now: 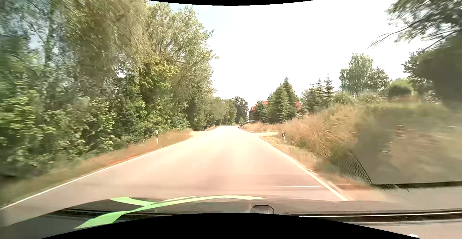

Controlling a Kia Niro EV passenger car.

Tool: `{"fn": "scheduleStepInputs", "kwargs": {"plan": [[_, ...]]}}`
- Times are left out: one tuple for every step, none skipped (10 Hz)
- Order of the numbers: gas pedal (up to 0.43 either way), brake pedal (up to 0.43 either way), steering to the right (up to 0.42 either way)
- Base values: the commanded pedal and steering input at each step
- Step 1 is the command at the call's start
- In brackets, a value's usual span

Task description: Follow the waypoints while adhering to traffic rules and regulations

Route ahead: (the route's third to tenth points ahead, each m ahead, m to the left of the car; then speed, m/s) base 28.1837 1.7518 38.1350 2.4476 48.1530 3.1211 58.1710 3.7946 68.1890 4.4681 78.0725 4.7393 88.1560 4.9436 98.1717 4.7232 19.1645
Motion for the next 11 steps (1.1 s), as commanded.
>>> {"fn": "scheduleStepInputs", "kwargs": {"plan": [[0.260, 0.000, -0.012], [0.260, 0.000, -0.012], [0.260, 0.000, -0.012], [0.280, 0.000, -0.012], [0.287, 0.000, -0.012], [0.287, 0.000, -0.012], [0.280, 0.000, -0.012], [0.248, 0.000, -0.012], [0.228, 0.000, -0.012], [0.220, 0.000, -0.012], [0.220, 0.000, -0.012]]}}
